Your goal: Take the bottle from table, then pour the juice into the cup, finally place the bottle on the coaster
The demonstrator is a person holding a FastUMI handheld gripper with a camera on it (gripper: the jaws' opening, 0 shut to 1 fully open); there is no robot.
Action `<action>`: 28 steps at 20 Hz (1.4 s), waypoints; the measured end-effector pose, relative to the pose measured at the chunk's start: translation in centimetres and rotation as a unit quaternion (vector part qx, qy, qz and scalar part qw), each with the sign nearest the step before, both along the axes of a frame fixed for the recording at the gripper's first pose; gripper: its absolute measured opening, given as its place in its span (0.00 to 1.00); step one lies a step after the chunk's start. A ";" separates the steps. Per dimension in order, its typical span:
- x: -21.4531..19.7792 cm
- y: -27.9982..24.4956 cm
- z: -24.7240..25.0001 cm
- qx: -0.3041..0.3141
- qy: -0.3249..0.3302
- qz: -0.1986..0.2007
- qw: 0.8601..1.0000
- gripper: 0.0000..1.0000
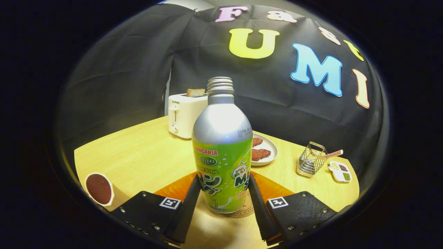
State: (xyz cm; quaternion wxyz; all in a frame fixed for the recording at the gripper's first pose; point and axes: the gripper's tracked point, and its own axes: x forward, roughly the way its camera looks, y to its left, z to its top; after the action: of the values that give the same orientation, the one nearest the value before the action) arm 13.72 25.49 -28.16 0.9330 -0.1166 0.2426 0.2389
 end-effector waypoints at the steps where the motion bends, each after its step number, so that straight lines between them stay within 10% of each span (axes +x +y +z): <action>1: 0.5 -0.2 -0.5 -0.002 0.002 -0.006 1.000 0.77; 20: 2.1 -2.9 -3.4 0.040 0.047 -0.097 0.993 0.81; 22: 1.7 -2.9 -3.4 0.040 0.053 -0.096 0.993 0.98; 28: 0.9 -3.6 -1.7 0.050 0.052 -0.096 0.993 0.99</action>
State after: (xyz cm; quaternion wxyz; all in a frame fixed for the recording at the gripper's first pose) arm 14.59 21.93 -29.88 0.9425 -0.0337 0.2882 0.1657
